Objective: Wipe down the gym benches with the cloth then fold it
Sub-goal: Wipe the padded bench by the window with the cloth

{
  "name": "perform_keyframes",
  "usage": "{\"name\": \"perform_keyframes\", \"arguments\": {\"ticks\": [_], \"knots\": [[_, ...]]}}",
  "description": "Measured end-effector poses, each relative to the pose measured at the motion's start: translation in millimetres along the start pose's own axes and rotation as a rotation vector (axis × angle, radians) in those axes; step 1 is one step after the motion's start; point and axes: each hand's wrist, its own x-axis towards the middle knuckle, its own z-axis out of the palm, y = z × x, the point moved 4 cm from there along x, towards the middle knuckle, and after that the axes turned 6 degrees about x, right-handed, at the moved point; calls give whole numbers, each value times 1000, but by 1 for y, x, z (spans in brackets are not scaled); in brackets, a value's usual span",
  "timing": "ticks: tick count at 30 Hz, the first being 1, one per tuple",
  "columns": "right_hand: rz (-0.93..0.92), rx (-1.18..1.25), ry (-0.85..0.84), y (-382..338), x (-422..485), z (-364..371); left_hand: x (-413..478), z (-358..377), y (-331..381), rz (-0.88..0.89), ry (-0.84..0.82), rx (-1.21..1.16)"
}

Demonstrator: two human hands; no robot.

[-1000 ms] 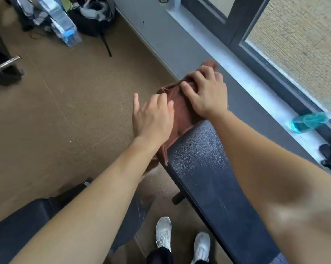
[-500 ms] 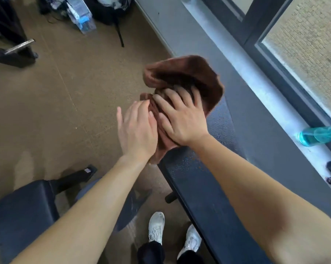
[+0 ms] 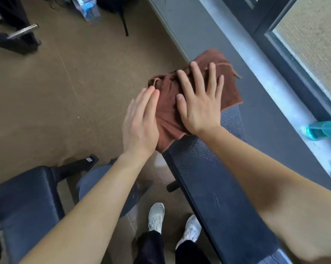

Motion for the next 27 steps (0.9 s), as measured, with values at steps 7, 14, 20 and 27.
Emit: {"name": "perform_keyframes", "arguments": {"ticks": [7,14,20,27], "knots": [[-496,124,-276,-50,42,-2,-11,19,-31,-677,-45,-400],[-291,102,-39,-15,57,-8,-29,25,-4,-851,178,-646],[-24,33,71,-3,-1,2,-74,18,22,-570,146,-453],[24,57,28,26,14,-3,27,13,29,59,80,143]]}}
